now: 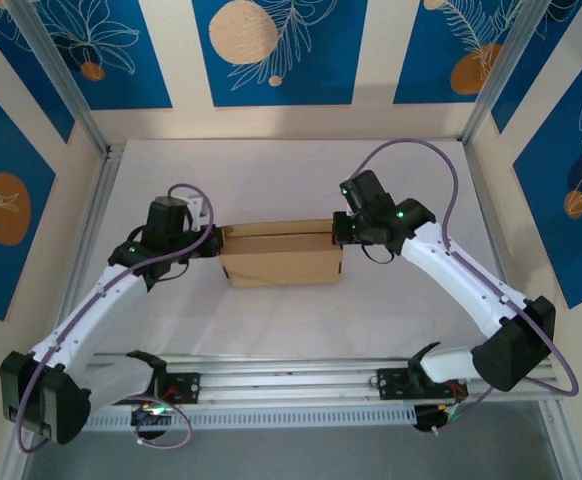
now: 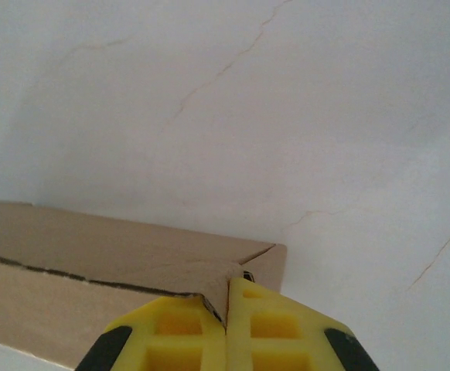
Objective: Fold the paper box
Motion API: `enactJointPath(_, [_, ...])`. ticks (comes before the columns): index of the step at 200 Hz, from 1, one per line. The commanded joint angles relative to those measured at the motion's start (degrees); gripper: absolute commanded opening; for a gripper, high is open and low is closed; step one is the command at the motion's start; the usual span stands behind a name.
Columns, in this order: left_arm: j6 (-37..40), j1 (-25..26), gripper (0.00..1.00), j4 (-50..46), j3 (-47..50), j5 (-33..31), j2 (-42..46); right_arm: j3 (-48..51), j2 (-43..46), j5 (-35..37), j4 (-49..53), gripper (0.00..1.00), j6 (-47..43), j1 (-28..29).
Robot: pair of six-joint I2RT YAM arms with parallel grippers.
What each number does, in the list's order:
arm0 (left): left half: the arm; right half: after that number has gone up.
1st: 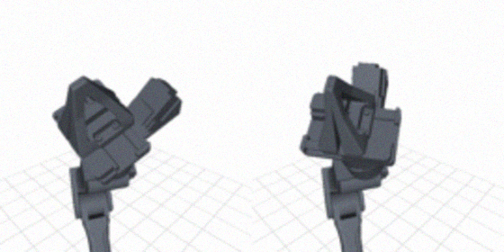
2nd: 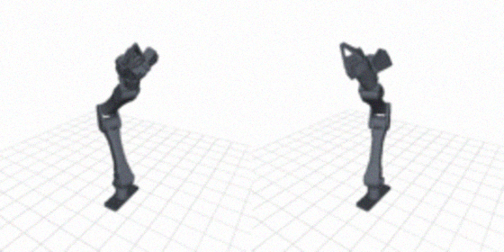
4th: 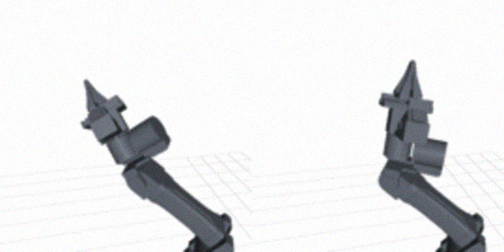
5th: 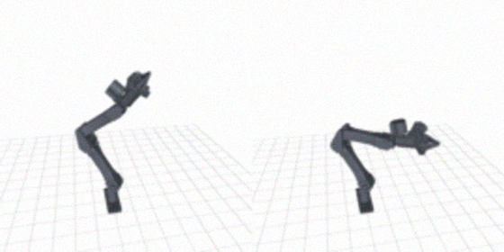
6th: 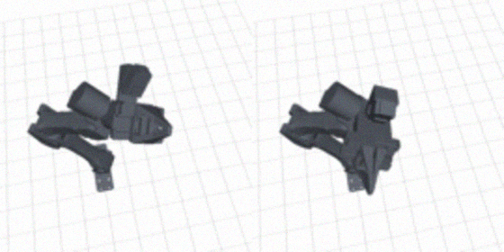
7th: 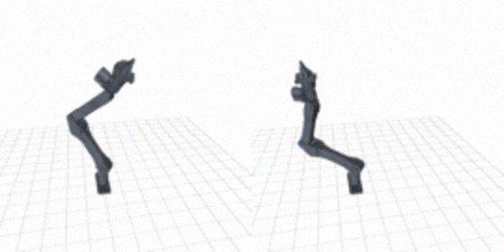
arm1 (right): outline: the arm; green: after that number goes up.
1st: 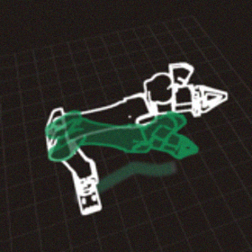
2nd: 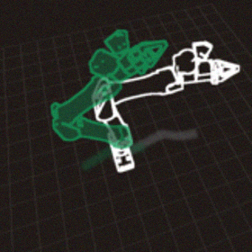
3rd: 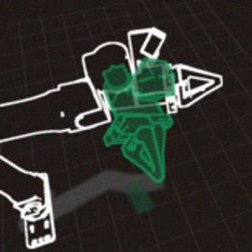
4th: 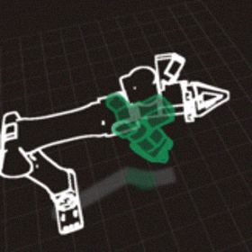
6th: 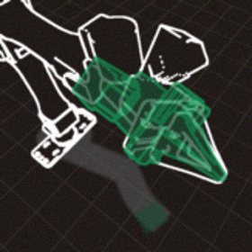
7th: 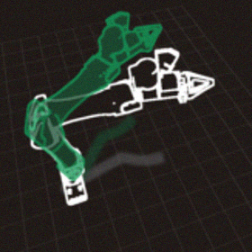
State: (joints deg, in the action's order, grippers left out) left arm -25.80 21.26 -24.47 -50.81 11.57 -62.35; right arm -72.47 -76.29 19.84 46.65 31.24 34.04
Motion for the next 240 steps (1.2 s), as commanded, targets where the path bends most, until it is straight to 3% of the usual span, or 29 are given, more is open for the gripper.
enactJointPath(1, [-3.5,0.5,0.00,4.4,0.4,3.3,2.0,2.8,1.2,3.4,-1.2,0.00,9.2,1.1])
enactJointPath(54, [-3.4,1.5,0.00,4.1,1.0,2.1,2.0,10.9,5.4,6.5,-9.0,0.00,8.9,2.5])
enactJointPath(146, [1.7,5.7,0.00,3.0,2.1,-1.8,1.8,14.8,7.4,8.1,-11.4,0.00,4.2,2.5])
enactJointPath(191, [3.1,10.6,0.00,2.9,3.1,-8.8,2.1,16.9,9.4,10.3,-13.1,0.00,3.5,2.8])
enactJointPath(240, [0.0,12.8,0.06,5.8,4.7,-14.2,3.4,19.6,12.0,13.1,-15.5,0.00,3.7,4.2])
